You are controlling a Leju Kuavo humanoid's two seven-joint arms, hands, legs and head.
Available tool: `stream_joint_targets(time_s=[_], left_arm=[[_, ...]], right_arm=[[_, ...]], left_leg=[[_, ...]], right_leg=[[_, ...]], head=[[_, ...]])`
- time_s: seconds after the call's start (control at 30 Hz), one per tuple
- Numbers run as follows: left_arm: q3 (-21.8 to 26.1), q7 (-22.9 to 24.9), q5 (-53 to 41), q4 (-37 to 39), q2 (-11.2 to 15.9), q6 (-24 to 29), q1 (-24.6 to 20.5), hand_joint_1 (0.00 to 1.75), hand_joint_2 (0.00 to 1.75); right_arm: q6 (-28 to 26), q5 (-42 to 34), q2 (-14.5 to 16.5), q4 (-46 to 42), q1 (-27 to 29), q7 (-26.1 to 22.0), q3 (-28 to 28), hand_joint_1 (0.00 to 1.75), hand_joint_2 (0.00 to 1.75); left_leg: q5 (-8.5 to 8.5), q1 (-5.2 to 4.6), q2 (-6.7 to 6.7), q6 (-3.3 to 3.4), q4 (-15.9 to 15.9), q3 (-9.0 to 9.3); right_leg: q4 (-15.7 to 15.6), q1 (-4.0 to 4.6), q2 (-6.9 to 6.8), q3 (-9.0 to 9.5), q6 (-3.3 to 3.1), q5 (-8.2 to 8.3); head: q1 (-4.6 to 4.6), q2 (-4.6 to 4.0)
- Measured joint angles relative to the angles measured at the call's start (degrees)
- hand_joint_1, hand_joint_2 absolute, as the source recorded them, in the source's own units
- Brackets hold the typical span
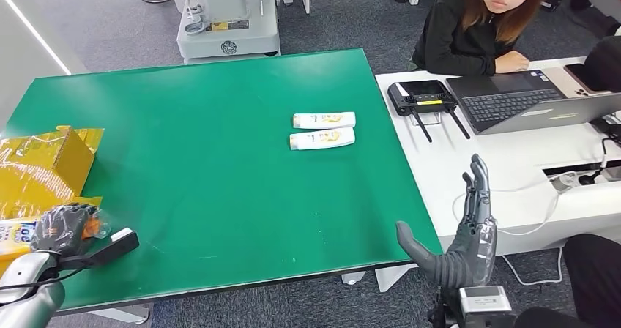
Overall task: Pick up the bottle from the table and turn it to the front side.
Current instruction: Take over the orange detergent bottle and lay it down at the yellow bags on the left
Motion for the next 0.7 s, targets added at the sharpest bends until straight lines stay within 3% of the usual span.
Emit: stream_joint_targets(time_s=[0.33, 0.37, 0.4, 0.47, 0.5, 0.53, 0.7], left_arm=[[0.0, -2.0, 0.0, 0.0, -4.9, 1.1, -1.4, 1.75, 1.75], [0.0, -2.1, 0.0, 0.0, -5.2, 1.2, -1.5, 1.49, 1.75], [0.0, -2.1, 0.1, 0.0, -5.4, 1.2, -1.6, 1.12, 1.75], [0.0, -2.1, 0.2, 0.1, -5.9, 0.9, -1.8, 0.25, 1.75], [0.0, -2.0, 0.3, 0.1, -6.1, 0.6, -1.9, 0.07, 1.75], [0.0, -1.7, 0.3, 0.2, -6.3, 0.1, -1.9, 0.00, 1.75], [0.0, 0.5, -0.1, 1.0, -8.0, -1.2, -2.5, 0.00, 1.75]], right_arm=[[-2.3, 0.0, -0.9, 1.1, -0.3, 0.1, 2.0, 0.00, 1.75], [-2.4, -0.1, -1.0, 1.2, -0.2, 0.1, 2.2, 0.00, 1.75], [-2.6, -0.2, -1.1, 1.3, -0.1, 0.1, 2.3, 0.00, 1.75], [-2.8, -0.6, -1.2, 1.4, 0.0, 0.1, 2.5, 0.00, 1.75], [-2.9, -0.7, -1.3, 1.4, 0.0, 0.1, 2.6, 0.00, 1.75], [-3.0, -0.7, -1.3, 1.5, 0.0, 0.2, 2.6, 0.00, 1.75], [-3.1, -0.6, -1.4, 2.1, -0.1, 1.0, 2.9, 0.00, 1.75]], left_leg=[[0.01, 0.00, 0.01, 0.00, 0.0, 0.10], [0.01, 0.00, 0.01, 0.00, 0.0, 0.10], [0.01, 0.00, 0.01, 0.00, 0.0, 0.10], [0.01, 0.00, 0.00, 0.00, 0.0, 0.10], [0.01, 0.00, 0.01, 0.00, 0.0, 0.09], [0.01, 0.01, 0.01, 0.00, 0.0, 0.08], [0.01, 0.01, 0.04, 0.00, 0.0, 0.06]], right_leg=[[0.0, 0.00, 0.01, 0.09, 0.00, 0.01], [0.0, 0.00, 0.01, 0.09, 0.00, 0.01], [0.0, 0.00, 0.01, 0.09, 0.00, 0.00], [0.0, 0.00, 0.01, 0.08, 0.00, 0.00], [0.0, 0.01, 0.01, 0.08, 0.00, 0.00], [0.0, 0.01, 0.01, 0.07, 0.00, 0.00], [0.0, 0.01, 0.03, 0.06, 0.00, 0.01]], head=[[0.00, 0.00], [0.00, 0.00], [0.00, 0.00], [-0.01, 0.00], [-0.01, 0.00], [-0.01, 0.00], [0.00, 0.00]])
